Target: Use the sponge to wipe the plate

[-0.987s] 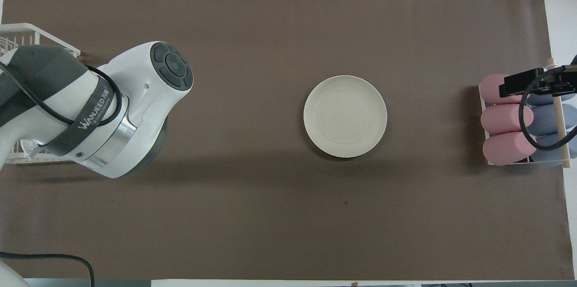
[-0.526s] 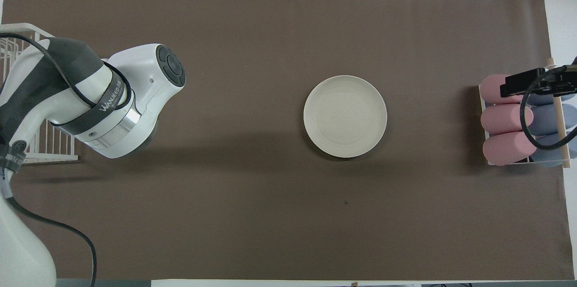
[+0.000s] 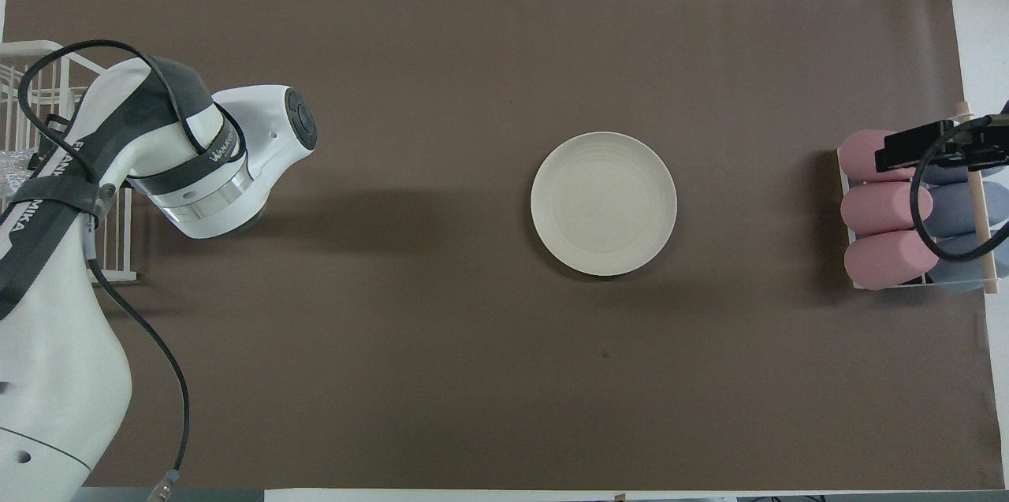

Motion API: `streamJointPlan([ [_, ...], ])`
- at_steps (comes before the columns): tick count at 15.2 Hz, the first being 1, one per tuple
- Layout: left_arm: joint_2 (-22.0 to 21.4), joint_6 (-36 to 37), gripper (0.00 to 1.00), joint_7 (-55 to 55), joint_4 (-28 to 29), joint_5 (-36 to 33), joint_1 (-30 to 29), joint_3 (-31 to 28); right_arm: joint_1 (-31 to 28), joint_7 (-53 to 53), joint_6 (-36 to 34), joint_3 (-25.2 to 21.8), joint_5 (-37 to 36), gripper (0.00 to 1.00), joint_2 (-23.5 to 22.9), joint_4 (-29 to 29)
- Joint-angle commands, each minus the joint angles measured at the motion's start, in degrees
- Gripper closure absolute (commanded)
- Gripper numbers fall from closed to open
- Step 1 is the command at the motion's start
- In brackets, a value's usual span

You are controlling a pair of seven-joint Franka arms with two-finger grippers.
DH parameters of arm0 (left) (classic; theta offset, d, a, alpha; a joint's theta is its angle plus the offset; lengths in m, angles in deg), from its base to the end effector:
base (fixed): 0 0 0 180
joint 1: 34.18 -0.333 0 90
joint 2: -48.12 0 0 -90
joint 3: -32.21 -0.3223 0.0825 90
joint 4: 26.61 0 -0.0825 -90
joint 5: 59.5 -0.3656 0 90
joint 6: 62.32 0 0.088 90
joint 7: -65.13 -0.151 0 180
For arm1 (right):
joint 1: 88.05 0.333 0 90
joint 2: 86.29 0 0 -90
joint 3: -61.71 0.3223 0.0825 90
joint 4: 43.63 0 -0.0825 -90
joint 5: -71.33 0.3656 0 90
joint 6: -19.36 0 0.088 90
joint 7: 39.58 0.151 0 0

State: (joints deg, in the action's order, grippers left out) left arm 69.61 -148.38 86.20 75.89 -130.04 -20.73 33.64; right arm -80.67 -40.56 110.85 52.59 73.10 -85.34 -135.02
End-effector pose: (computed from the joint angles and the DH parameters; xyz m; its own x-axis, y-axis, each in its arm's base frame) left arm 0.5977 -0.0045 0.3788 0.9634 -0.0702 -0.2586 -0.2680 -0.2356 -0.9342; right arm 0.5340 -0.0123 0.5869 0.9997 -0.0141 0.0187 -0.0135 -0.9994 -0.0332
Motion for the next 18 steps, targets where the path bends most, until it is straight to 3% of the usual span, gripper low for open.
streamJointPlan([
  [1, -0.3, -2.2, 1.0, 2.7, 0.6, 0.5, -1.4, 0.4, -0.4, 0.5, -1.4, 0.3, 0.1, 0.0, 0.3, -0.2],
  [5, 0.2, -2.9, 1.0, 7.0, -0.8, 5.8, -1.1, 0.4, -0.2, 0.8, -2.3, 0.3, 0.1, 0.0, 0.4, -0.5],
  [9, 0.2, -3.1, 1.0, 7.3, -0.7, 5.8, -1.0, 0.4, -0.4, 0.5, -2.3, 0.3, 0.0, 0.0, 0.5, -0.6],
  [10, 0.2, -3.5, 0.95, 7.3, -0.6, 5.8, -1.1, 0.4, -0.4, 0.5, -2.3, 0.3, 0.0, 0.0, 0.6, -0.6],
  [11, 0.1, -3.8, 0.01, 7.1, -0.6, 5.7, -1.1, 0.4, -0.4, 0.6, -2.3, 0.3, 0.0, 0.0, 0.6, -0.7],
  [18, 0.1, -3.7, 0.0, 7.2, -0.7, 5.8, -1.0, 0.3, -0.4, 0.6, -2.4, 0.3, 0.0, 0.0, 0.6, -0.8],
])
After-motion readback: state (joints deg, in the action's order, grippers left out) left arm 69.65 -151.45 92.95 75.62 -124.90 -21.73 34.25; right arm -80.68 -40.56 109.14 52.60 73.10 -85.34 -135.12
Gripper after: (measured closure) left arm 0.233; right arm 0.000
